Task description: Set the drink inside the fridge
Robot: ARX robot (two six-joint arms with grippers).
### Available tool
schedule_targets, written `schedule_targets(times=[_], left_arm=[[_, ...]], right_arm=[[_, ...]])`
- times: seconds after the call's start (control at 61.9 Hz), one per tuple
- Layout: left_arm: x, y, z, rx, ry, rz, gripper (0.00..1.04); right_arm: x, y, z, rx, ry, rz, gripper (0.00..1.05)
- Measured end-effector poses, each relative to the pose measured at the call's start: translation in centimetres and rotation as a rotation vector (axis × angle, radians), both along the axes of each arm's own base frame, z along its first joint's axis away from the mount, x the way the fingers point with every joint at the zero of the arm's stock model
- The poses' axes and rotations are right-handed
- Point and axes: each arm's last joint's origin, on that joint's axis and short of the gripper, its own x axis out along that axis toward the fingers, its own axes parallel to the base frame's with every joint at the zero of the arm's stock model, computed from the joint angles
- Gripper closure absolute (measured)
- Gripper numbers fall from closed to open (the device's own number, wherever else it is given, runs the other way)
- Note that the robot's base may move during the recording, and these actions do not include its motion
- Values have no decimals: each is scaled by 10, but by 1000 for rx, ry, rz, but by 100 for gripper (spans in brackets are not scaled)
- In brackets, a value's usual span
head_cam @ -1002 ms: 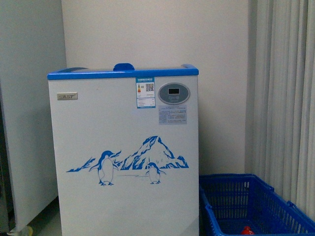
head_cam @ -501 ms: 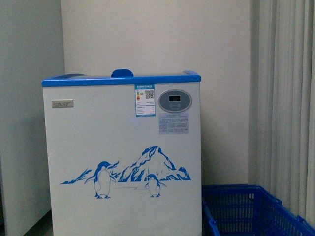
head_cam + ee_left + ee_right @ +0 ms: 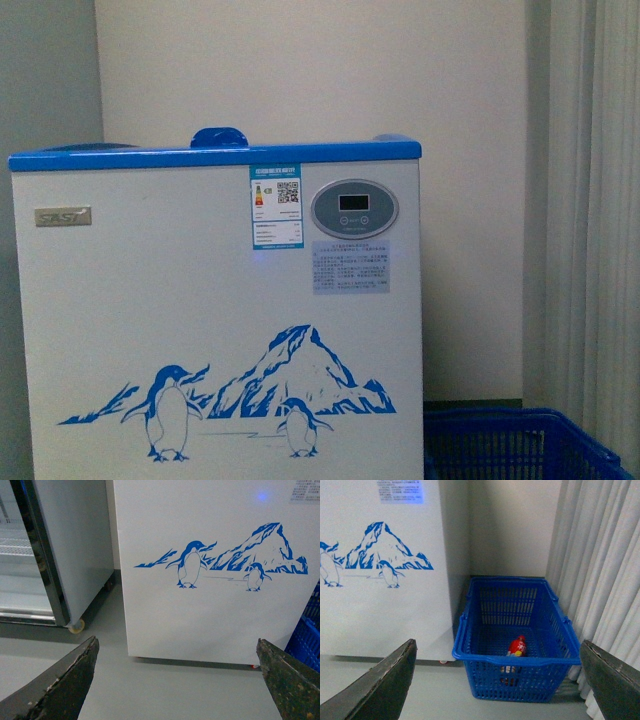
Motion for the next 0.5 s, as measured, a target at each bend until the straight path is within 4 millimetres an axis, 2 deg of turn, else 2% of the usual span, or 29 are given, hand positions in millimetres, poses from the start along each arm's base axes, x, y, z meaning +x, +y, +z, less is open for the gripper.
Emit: schedule_targets(times=[0.501], left_arm=[[0,0,0,0,0,1,8]], right_arm=[[0,0,0,0,0,0,7]])
